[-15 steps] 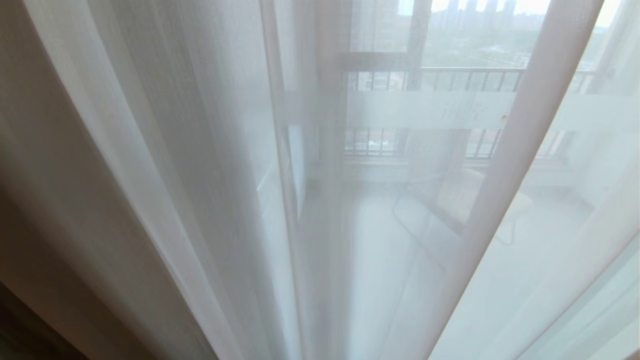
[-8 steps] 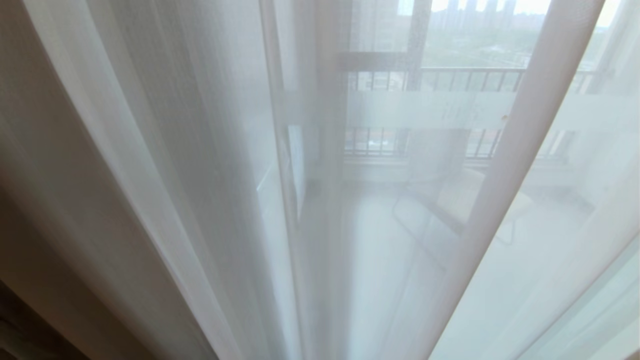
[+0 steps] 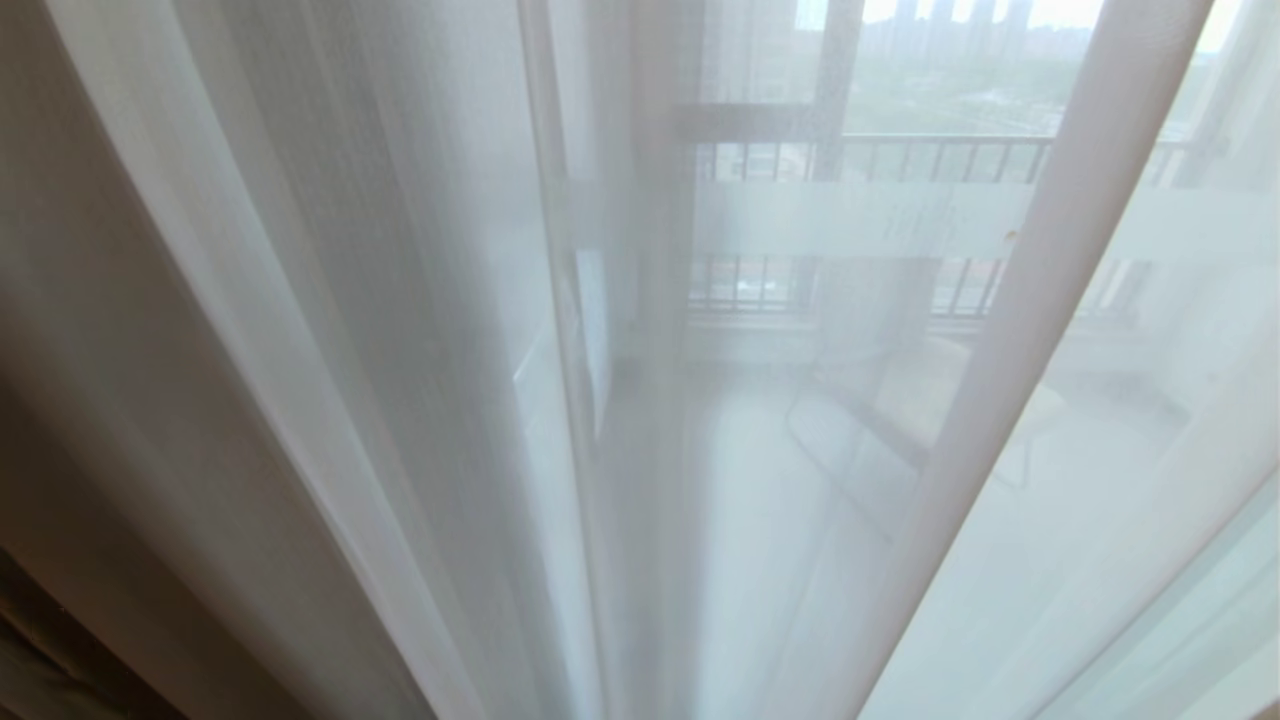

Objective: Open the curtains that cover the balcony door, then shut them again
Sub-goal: Close the outer curtains on both sides

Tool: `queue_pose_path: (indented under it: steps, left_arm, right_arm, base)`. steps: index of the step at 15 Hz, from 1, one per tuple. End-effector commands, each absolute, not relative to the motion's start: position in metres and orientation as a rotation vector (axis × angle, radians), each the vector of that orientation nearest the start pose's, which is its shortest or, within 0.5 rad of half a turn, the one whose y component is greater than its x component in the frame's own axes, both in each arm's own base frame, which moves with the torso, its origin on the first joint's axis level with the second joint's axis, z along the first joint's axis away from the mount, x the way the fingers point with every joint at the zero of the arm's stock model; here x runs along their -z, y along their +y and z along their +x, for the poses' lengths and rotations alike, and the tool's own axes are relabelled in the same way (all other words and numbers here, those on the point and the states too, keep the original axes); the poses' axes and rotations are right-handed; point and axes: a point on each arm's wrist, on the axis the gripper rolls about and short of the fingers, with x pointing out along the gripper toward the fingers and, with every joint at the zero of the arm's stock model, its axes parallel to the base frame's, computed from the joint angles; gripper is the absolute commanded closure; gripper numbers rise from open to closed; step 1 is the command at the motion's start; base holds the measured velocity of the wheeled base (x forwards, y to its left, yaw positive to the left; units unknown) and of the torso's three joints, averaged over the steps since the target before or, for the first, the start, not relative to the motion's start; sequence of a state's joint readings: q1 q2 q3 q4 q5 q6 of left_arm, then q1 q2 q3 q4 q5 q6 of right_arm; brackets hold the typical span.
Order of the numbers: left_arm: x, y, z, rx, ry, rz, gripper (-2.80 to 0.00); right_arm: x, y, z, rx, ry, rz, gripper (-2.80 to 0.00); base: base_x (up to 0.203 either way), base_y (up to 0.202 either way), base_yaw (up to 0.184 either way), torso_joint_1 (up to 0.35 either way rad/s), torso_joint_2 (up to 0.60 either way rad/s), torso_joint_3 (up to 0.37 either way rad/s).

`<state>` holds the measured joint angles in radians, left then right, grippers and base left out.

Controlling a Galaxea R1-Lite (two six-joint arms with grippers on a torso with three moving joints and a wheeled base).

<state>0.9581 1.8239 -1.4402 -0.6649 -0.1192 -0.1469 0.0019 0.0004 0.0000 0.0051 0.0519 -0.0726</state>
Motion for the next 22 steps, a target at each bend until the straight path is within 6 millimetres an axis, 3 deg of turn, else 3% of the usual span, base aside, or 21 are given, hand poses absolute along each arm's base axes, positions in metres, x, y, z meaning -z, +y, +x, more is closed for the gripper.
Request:
queue_pose_path:
  steps: [1, 9, 12, 17, 22]
  left_arm:
    - [-0.344, 0.273, 0.194, -0.786, -0.368, 0.006, 0.00]
    - [-0.344, 0.198, 0.147, -0.620, -0.361, -0.070, 0.00]
    - [-0.342, 0.168, 0.133, -0.418, -0.337, -0.099, 0.00]
    - [-0.333, 0.126, 0.119, -0.125, -0.286, -0.208, 0.00]
    - [-0.331, 0.092, 0.125, 0.099, -0.261, -0.253, 0.00]
  right_arm:
    - [-0.075, 0.001, -0.023, -0.054, 0.004, -0.073, 0.00]
    - [-0.075, 0.001, -0.023, -0.054, 0.003, -0.073, 0.00]
    - [-0.075, 0.001, -0.023, -0.054, 0.003, -0.073, 0.00]
    - [-0.075, 0.001, -0.023, -0.054, 0.004, -0.073, 0.00]
    - [-0.075, 0.001, -0.023, -0.055, 0.003, -0.073, 0.00]
  base:
    - [0.000, 0.000, 0.000, 0.000, 0.00, 0.000]
    - [0.000, 0.000, 0.000, 0.000, 0.00, 0.000]
    - [0.000, 0.000, 0.000, 0.000, 0.00, 0.000]
    - [0.000, 0.000, 0.000, 0.000, 0.00, 0.000]
    - [0.000, 0.000, 0.000, 0.000, 0.00, 0.000]
